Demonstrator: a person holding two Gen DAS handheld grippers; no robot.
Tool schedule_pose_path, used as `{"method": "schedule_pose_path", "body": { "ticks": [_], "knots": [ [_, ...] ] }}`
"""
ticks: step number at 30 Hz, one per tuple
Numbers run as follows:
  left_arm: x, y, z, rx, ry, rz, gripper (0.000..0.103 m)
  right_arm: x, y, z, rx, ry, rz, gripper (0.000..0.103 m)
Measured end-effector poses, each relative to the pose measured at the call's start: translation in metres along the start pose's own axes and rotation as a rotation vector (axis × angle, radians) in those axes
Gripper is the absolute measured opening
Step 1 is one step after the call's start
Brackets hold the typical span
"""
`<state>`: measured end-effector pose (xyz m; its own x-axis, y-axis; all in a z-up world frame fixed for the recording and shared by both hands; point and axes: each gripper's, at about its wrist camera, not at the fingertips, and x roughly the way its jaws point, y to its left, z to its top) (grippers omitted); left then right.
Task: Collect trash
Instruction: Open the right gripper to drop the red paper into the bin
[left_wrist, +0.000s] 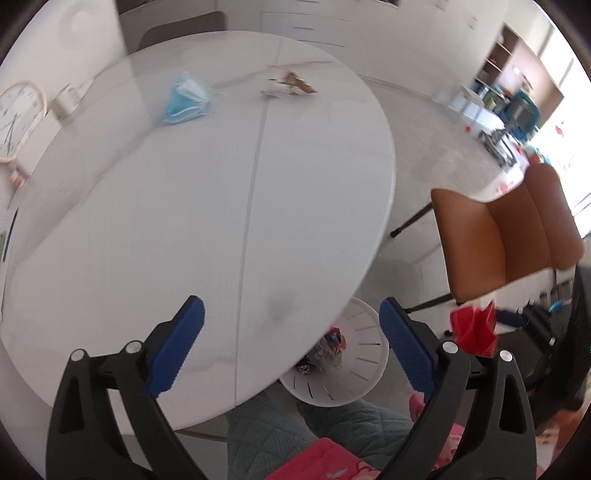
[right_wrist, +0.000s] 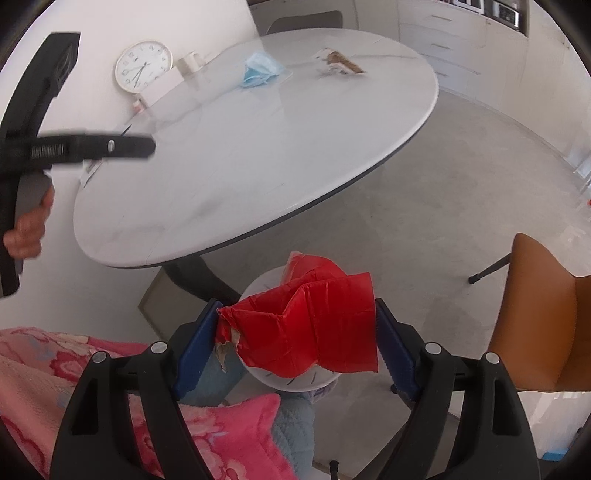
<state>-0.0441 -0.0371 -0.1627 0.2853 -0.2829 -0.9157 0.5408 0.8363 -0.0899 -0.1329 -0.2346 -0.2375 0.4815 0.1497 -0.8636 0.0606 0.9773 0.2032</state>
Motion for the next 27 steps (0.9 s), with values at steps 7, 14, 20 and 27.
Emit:
{"method": "schedule_pose_path", "body": {
  "ticks": [7, 14, 20, 27],
  "knots": [
    [-0.001, 0.018, 0.005, -0.023, 0.002, 0.031, 0.091, 0.007, 0.004, 0.008, 0.042, -0.002, -0.009, 0.092],
    [-0.008, 0.038, 0.013, -0.027, -0.013, 0.043, 0.091, -0.017, -0.012, 0.036, 0.118, -0.108, -0.087, 0.097],
    [-0.014, 0.061, 0.024, -0.054, -0.025, 0.051, 0.091, -0.034, -0.024, 0.066, 0.184, -0.201, -0.154, 0.101],
    [-0.017, 0.087, 0.033, -0.077, -0.037, 0.063, 0.092, -0.030, -0.017, 0.088, 0.186, -0.211, -0.186, 0.101]
  ]
}}
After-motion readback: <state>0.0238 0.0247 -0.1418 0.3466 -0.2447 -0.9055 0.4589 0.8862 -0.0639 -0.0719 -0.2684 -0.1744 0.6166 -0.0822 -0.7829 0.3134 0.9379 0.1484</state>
